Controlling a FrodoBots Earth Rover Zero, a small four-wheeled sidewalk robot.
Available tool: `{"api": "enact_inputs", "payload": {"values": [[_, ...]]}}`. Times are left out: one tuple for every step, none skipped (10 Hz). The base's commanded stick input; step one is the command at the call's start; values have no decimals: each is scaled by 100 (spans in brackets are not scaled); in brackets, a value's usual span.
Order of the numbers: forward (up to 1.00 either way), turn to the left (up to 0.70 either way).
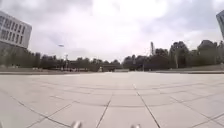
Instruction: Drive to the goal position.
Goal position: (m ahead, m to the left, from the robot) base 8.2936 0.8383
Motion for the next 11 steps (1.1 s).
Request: {"api": "enact_inputs", "payload": {"values": [[70, 0], [70, 0], [70, 0], [70, 0], [70, 0], [70, 0], [70, 0], [70, 0], [70, 0], [70, 0], [70, 0]]}}
